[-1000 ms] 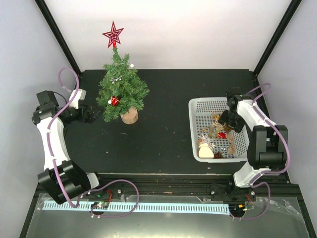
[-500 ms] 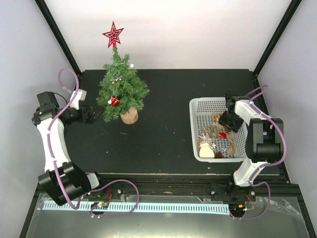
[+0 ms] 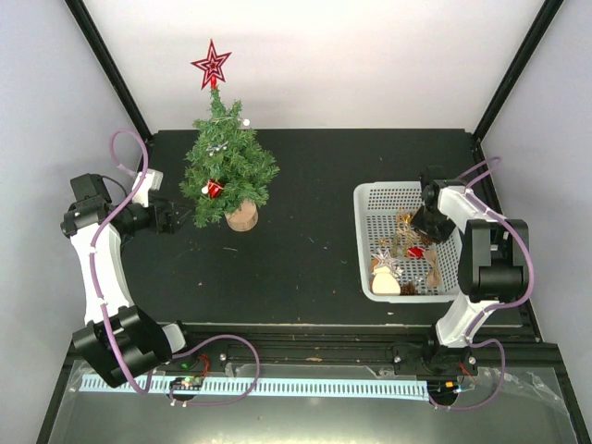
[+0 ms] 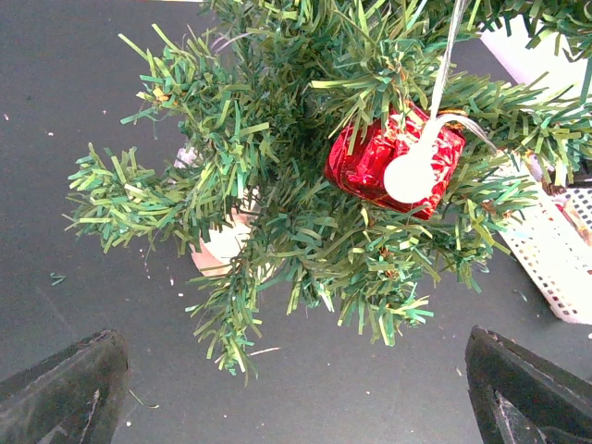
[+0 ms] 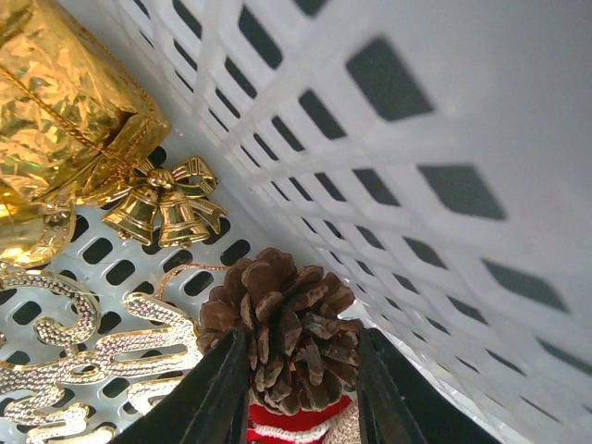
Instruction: Decorate the small christmas tree
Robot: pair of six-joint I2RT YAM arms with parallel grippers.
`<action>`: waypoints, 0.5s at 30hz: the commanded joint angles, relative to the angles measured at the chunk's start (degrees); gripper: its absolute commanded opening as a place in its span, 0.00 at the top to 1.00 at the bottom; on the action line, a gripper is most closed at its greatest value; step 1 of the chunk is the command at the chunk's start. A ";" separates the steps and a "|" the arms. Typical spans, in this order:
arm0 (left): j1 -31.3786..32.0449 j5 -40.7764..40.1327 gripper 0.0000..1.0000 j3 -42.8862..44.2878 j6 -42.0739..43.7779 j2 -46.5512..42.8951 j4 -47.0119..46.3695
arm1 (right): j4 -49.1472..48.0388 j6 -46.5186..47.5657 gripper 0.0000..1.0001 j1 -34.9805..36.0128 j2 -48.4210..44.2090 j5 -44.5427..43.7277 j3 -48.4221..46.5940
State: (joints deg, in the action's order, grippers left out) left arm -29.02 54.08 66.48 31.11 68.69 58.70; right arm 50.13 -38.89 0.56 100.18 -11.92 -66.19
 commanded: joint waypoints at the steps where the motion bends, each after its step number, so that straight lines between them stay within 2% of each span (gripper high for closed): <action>1: 0.19 1.70 0.01 -0.28 1.20 -0.97 0.81 | 0.50 0.74 0.69 -0.39 -1.74 -1.94 0.11; 8: 0.14 2.08 0.01 -0.58 1.14 -0.74 0.35 | 2.55 2.60 0.70 -0.35 -7.21 -0.81 -0.13; 15: 0.14 1.22 0.01 0.96 2.92 -0.31 2.03 | 4.59 4.20 0.71 0.63 -12.64 4.06 -0.98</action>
State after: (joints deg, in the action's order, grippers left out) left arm -29.02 54.28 65.71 31.64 68.64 58.72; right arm 52.88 -36.45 0.56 90.94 -10.72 -66.15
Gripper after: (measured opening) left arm 0.989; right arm 0.292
